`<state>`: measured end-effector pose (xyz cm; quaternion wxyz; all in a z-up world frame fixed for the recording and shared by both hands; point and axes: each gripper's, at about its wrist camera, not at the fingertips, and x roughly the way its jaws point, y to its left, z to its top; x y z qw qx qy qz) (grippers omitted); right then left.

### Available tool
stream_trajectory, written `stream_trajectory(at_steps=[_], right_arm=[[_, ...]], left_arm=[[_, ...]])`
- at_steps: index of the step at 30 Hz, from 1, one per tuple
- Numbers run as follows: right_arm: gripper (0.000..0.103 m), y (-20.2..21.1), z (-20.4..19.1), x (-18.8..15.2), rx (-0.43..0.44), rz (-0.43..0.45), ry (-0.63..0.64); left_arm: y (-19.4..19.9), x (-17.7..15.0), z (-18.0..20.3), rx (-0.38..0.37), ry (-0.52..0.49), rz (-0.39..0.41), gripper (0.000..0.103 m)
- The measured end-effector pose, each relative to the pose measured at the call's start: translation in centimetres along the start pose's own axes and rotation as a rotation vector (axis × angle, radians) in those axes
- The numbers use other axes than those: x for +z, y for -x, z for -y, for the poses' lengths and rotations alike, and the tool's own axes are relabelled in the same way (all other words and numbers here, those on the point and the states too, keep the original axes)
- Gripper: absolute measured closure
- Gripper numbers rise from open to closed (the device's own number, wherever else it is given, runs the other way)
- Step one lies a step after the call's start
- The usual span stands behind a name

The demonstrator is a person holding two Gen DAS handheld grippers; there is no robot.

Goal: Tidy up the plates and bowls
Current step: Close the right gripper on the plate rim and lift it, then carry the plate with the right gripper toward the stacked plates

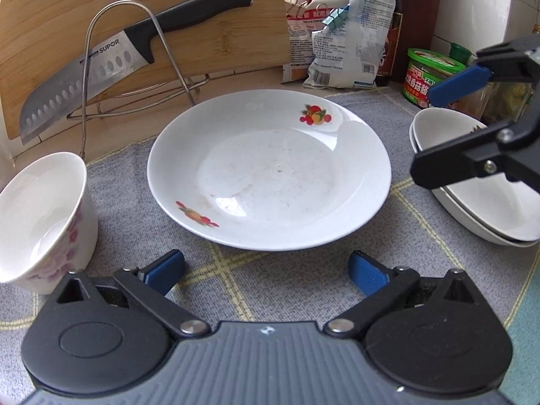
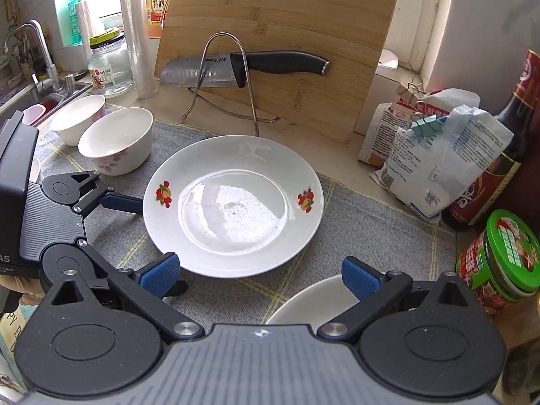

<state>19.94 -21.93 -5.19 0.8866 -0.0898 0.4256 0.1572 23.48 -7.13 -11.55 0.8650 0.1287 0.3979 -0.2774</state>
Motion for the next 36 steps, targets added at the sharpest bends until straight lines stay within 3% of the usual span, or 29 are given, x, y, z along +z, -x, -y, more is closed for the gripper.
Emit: stream_trajectory(at_steps=[16, 29, 36], right_arm=[[0.0, -6.8, 3.4, 5.1, 0.132, -0.122, 0.114], [0.0, -11.4, 4.7, 6.3, 0.285, -0.227, 0.105], [0.0, -12.4, 4.7, 6.7, 0.339, -0.24, 0.138]], left_arm=[[-0.6, 0.2, -0.1, -0.006, -0.012, 0.051, 0.0], [-1.0, 0.5, -0.3, -0.022, -0.03, 0.048, 0.0], [-1.4, 1.0, -0.6, -0.04, -0.048, 0.046, 0.0]])
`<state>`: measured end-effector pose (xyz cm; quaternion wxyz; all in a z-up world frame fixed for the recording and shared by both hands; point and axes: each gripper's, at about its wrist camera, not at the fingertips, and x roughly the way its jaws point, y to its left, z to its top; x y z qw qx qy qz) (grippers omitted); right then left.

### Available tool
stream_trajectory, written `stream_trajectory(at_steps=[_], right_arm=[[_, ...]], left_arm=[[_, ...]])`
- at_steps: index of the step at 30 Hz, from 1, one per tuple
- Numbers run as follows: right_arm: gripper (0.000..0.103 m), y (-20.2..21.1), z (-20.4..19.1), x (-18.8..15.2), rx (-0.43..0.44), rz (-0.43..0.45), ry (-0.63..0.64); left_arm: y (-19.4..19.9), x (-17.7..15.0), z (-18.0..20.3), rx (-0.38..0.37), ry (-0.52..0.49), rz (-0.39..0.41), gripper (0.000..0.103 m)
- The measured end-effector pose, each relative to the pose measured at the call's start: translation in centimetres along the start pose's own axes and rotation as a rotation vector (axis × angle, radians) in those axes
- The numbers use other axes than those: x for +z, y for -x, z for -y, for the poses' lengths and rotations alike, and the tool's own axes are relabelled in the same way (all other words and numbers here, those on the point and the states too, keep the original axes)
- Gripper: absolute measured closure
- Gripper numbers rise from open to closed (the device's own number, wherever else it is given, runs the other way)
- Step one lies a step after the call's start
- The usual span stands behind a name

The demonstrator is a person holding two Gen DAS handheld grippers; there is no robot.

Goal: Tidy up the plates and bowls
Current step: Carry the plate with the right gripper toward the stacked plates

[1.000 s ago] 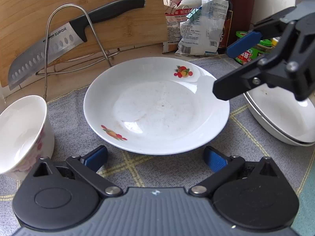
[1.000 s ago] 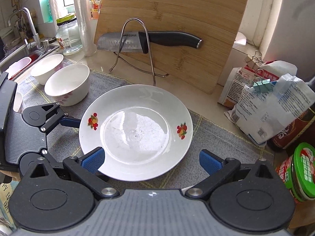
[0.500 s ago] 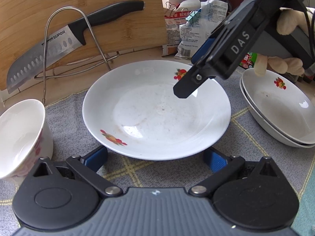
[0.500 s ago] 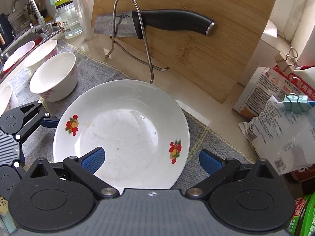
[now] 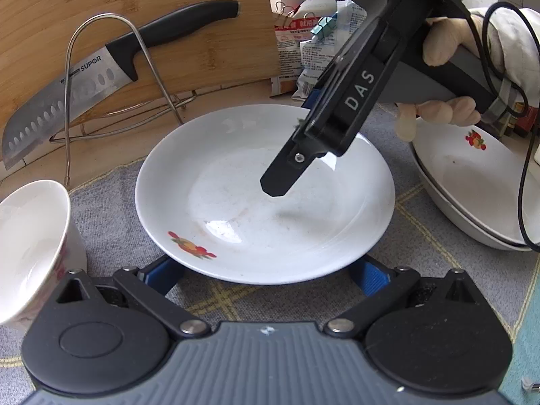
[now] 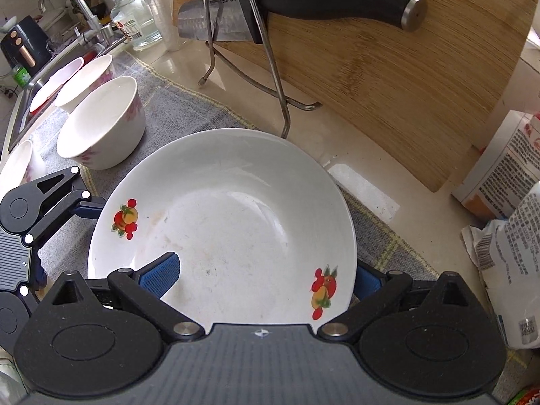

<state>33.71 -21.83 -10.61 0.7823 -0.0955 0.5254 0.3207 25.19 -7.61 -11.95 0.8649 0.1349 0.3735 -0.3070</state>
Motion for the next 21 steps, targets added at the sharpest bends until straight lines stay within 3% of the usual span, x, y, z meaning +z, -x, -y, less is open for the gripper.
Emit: stream_trajectory(at_steps=[21], right_arm=[[0.0, -0.1, 0.73, 0.89, 0.057, 0.0, 0.028]], left_arm=[[0.1, -0.11, -0.07, -0.022, -0.018, 0.015, 0.001]])
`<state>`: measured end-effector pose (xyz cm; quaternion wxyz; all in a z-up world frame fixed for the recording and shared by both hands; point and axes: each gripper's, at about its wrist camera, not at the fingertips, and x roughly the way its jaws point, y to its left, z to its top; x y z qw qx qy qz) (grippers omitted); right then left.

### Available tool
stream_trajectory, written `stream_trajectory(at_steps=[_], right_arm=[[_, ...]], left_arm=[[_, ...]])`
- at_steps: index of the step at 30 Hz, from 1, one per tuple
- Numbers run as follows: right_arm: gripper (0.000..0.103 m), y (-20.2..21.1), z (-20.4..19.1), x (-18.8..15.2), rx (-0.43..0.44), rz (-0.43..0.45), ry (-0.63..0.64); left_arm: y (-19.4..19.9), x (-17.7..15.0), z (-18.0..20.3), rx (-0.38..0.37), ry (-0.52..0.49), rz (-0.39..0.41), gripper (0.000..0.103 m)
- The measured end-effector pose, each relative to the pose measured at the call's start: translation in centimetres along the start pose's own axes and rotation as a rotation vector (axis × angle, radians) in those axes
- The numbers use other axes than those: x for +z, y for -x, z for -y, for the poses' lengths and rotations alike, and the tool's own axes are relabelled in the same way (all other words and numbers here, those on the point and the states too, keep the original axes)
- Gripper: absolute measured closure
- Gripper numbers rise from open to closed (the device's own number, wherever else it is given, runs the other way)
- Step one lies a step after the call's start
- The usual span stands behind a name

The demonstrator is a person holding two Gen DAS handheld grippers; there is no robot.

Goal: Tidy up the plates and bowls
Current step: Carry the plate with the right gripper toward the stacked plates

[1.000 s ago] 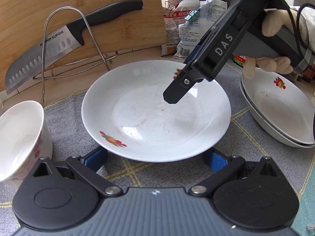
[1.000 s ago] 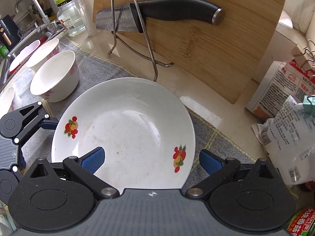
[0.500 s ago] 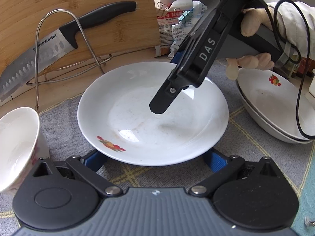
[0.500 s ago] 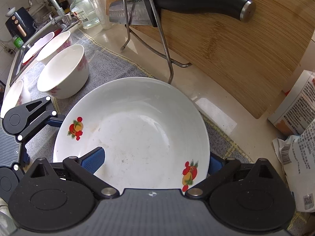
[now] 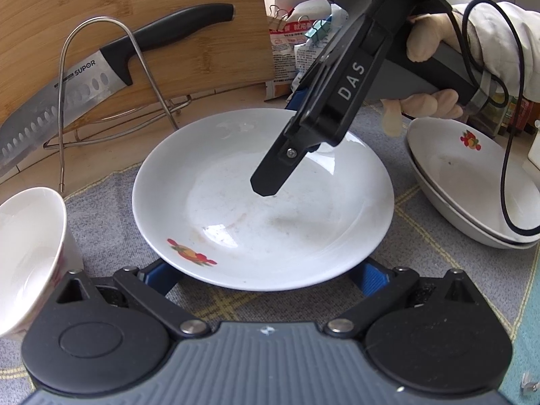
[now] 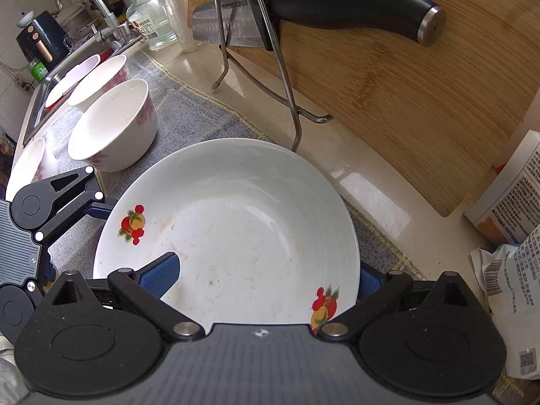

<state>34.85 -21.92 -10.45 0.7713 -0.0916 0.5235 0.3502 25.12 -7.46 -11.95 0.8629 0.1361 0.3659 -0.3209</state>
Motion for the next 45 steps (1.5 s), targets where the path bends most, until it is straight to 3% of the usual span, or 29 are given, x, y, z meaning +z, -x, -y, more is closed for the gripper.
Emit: stream_trajectory(at_steps=[27, 45], right_arm=[[0.0, -0.2, 0.5, 0.9, 0.06, -0.014, -0.095], [0.0, 2.6, -2.8, -0.7, 0.044, 0.004, -0.083]], left_arm=[[0.6, 0.4, 0.7, 0.011, -0.01, -0.015, 0.002], [4.6, 0.4, 2.8, 0.003, -0.018, -0.031, 0.002]])
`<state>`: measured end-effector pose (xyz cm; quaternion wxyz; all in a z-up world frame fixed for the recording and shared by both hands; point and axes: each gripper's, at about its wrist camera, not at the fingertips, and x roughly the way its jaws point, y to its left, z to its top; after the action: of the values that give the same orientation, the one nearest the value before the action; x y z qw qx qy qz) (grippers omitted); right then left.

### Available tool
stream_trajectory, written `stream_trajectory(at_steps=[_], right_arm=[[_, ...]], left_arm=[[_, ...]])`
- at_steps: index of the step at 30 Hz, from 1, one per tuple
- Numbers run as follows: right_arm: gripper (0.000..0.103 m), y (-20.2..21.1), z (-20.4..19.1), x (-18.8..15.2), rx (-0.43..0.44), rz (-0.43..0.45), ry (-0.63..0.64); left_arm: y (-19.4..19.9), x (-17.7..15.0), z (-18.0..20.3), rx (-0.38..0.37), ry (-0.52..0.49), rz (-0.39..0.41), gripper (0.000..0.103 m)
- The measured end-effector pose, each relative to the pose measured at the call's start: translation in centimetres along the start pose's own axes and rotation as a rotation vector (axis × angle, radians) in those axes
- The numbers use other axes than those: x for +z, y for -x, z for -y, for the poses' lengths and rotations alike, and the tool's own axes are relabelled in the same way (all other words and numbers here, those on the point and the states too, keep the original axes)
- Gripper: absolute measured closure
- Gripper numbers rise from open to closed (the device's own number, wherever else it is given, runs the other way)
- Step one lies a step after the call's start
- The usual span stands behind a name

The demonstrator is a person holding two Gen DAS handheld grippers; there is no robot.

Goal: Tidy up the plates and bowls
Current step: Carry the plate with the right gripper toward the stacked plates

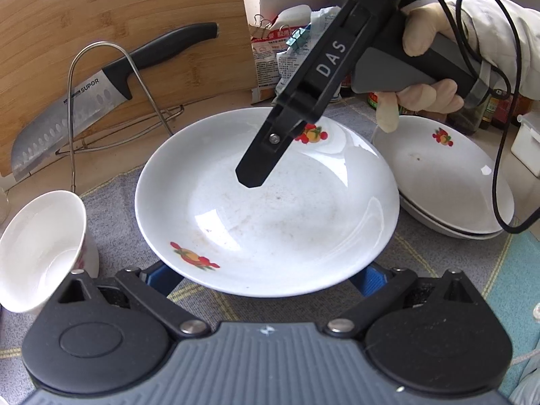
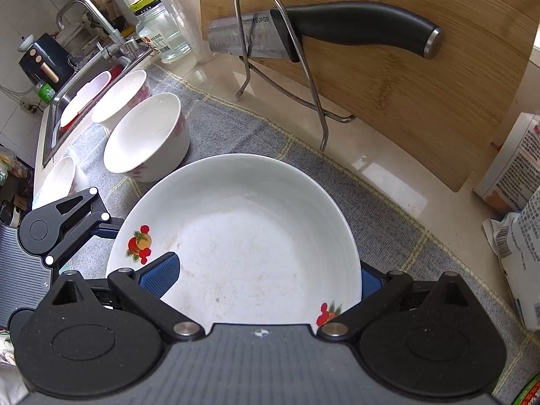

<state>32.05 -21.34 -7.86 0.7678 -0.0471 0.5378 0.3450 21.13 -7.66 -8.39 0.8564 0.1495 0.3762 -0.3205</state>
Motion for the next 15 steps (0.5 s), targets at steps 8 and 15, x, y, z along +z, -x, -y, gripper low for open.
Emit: stream_trajectory(at_steps=[8, 15], right_arm=[[0.0, 1.9, -2.0, -1.8, -0.018, 0.024, -0.003], [0.0, 3.5, -3.4, -4.0, -0.029, 0.04, -0.017]], left_arm=[[2.0, 0.0, 1.7, -0.006, -0.035, 0.006, 0.002], [3.3, -0.5, 3.3, -0.022, -0.067, 0.002, 0.002]])
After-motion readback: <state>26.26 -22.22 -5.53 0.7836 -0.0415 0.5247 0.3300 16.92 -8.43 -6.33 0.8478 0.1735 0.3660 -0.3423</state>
